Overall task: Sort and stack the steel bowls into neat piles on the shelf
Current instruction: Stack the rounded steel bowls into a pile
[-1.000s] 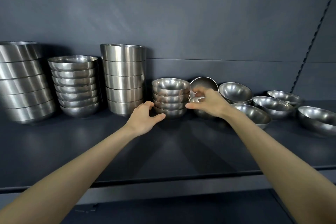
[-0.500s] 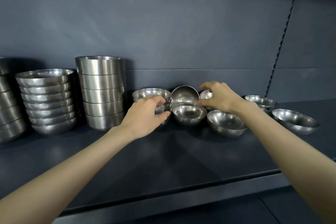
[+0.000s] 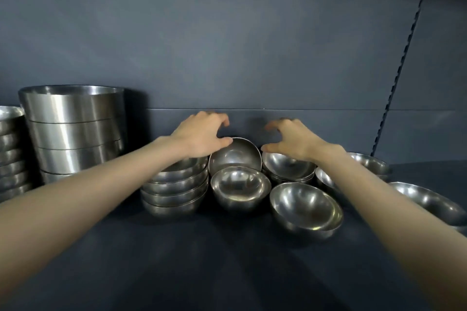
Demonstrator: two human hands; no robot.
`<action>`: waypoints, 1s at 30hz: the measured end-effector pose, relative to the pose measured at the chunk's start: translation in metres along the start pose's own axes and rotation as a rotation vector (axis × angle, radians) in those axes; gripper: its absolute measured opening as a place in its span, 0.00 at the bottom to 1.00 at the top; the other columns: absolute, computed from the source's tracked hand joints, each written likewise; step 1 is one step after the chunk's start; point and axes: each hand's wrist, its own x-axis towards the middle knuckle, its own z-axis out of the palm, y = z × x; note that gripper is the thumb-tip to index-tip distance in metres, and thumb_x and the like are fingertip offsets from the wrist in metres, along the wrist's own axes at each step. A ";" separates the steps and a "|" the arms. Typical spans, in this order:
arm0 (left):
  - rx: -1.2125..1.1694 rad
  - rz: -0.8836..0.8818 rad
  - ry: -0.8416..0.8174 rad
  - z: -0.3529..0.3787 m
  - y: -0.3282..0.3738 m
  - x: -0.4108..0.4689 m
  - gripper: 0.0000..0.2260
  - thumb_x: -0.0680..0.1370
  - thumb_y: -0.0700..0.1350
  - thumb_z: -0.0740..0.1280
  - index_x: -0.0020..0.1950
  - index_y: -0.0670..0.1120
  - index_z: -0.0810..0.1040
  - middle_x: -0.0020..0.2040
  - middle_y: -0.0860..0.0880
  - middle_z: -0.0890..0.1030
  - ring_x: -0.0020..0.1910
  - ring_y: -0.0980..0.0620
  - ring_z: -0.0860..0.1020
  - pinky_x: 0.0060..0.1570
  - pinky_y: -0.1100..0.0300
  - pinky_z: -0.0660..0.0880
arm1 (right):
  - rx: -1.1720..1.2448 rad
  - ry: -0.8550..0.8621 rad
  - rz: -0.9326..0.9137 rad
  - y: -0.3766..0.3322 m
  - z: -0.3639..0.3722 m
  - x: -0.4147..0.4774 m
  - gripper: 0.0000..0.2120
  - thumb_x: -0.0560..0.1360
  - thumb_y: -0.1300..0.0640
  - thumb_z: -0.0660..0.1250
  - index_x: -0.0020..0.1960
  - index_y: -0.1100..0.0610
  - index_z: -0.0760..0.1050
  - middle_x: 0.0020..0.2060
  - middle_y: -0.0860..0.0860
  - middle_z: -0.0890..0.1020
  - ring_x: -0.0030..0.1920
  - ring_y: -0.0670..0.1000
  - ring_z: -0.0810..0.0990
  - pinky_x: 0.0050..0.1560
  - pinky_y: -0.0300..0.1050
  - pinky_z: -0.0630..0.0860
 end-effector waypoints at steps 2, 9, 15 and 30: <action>0.004 -0.042 -0.075 0.007 -0.008 0.016 0.19 0.75 0.55 0.68 0.63 0.48 0.74 0.59 0.47 0.78 0.58 0.46 0.75 0.59 0.53 0.71 | 0.027 -0.032 -0.014 0.008 0.007 0.012 0.30 0.71 0.46 0.73 0.69 0.55 0.70 0.66 0.56 0.75 0.66 0.58 0.72 0.66 0.55 0.69; -0.022 -0.081 -0.230 0.023 -0.020 0.049 0.17 0.72 0.54 0.72 0.56 0.47 0.80 0.50 0.48 0.82 0.53 0.49 0.77 0.53 0.59 0.72 | 0.170 -0.082 -0.080 0.026 0.024 0.038 0.24 0.69 0.50 0.77 0.61 0.59 0.78 0.56 0.54 0.82 0.57 0.53 0.78 0.61 0.45 0.73; -0.098 -0.083 -0.216 0.025 -0.025 0.054 0.12 0.71 0.50 0.75 0.51 0.45 0.84 0.37 0.50 0.82 0.39 0.55 0.79 0.45 0.64 0.72 | 0.291 -0.097 -0.131 0.027 0.035 0.044 0.10 0.70 0.54 0.76 0.48 0.58 0.84 0.43 0.52 0.85 0.47 0.48 0.81 0.53 0.36 0.75; -0.267 -0.068 -0.052 0.017 -0.030 0.042 0.14 0.71 0.46 0.75 0.55 0.43 0.83 0.50 0.43 0.85 0.51 0.50 0.82 0.57 0.55 0.75 | 0.519 0.171 -0.160 0.021 0.035 0.038 0.10 0.70 0.57 0.76 0.51 0.58 0.85 0.46 0.49 0.86 0.38 0.28 0.77 0.44 0.18 0.67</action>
